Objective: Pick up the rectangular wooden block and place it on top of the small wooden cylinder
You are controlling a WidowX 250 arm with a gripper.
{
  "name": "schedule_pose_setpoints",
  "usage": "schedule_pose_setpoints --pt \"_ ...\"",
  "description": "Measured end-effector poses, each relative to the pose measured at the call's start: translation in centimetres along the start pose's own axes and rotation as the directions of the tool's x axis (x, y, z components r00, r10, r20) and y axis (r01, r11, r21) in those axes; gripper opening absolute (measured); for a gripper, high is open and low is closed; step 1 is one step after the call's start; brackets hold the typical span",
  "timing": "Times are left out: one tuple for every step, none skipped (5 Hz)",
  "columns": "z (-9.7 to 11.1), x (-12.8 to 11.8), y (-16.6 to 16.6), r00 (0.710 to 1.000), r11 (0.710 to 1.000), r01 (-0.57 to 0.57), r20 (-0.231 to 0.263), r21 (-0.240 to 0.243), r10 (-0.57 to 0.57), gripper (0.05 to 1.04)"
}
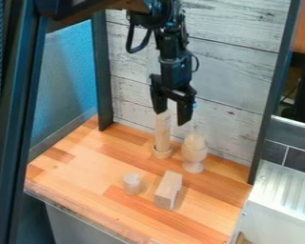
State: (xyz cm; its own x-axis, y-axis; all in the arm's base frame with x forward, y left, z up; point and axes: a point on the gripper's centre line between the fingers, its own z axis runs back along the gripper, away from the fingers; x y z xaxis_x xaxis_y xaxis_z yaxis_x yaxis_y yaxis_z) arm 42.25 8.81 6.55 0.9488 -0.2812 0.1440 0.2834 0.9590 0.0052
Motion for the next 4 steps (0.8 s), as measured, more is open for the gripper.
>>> schedule_pose_setpoints --pt "-1.4 -1.5 0.1 1.0 1.0 0.004 -0.03 -0.013 -0.004 1.0" --pt "-1.5 -3.2 0.5 1.0 1.0 0.011 -0.01 0.008 -0.011 1.0" --pt "-3.3 -5.1 0.5 1.0 1.0 0.021 -0.018 0.023 -0.021 1.0" --pt "-5.3 -6.5 -0.1 0.999 0.998 0.044 -0.012 0.039 -0.043 1.0"
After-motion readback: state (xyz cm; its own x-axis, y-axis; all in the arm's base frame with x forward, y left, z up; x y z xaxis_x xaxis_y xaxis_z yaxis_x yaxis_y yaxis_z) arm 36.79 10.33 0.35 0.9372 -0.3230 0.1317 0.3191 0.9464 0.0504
